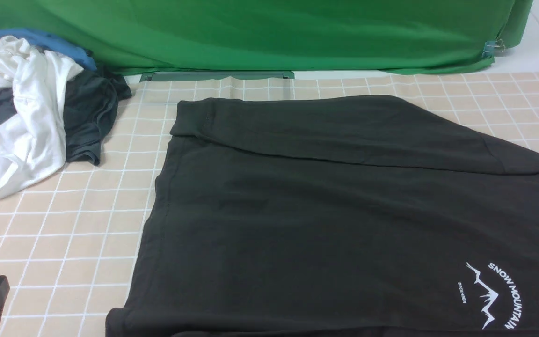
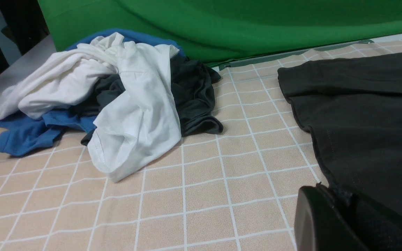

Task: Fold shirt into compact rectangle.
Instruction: 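Grasp the left edge of the dark T-shirt lying flat on the table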

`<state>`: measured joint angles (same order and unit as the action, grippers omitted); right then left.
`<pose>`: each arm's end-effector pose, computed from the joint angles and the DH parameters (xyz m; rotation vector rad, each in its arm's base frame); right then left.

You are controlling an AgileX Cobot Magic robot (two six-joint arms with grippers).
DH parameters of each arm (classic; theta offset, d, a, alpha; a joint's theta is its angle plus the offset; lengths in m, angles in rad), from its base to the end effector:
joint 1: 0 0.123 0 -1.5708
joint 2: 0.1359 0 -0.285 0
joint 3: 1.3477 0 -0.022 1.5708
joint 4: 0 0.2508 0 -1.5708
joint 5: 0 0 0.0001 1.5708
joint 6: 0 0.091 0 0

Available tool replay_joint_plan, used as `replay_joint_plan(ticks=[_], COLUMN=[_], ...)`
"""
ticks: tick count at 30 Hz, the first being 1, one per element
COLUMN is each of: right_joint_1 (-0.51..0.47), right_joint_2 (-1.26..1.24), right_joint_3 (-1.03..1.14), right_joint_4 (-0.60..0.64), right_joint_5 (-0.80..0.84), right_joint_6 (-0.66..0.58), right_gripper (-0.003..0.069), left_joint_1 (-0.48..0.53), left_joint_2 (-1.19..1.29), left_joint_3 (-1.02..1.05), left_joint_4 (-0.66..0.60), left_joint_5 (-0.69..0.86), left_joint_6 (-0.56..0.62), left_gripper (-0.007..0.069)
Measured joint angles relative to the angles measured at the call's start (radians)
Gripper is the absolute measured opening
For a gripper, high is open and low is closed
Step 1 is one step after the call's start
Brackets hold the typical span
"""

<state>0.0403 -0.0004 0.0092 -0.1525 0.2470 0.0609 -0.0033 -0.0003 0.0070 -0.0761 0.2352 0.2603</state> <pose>0.0557 -0.0012 0.1880 -0.0832 1.7350 -0.0666 0.0557 -0.0018 0.1896 0.1764 1.7173 0.1199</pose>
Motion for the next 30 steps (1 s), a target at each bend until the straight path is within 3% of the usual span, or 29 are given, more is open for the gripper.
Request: replay_joint_plan(ticks=[22,26,28,30], right_joint_1=[0.000,0.000,0.000,0.000], right_joint_2=[0.000,0.000,0.000,0.000], right_joint_3=[0.000,0.000,0.000,0.000], right_joint_4=[0.000,0.000,0.000,0.000], right_joint_5=[0.000,0.000,0.000,0.000], right_joint_6=[0.000,0.000,0.000,0.000], right_gripper=[0.0247,0.0247,0.0247,0.0247], left_joint_1=[0.000,0.000,0.000,0.000], left_joint_2=[0.000,0.000,0.000,0.000], left_joint_3=[0.000,0.000,0.000,0.000], left_joint_4=[0.002,0.056,0.011,-0.114], left_joint_5=[0.000,-0.035,-0.107,-0.208], left_joint_6=[0.000,0.011,-0.001,-0.053], left_gripper=[0.0020,0.0020,0.0020,0.0020])
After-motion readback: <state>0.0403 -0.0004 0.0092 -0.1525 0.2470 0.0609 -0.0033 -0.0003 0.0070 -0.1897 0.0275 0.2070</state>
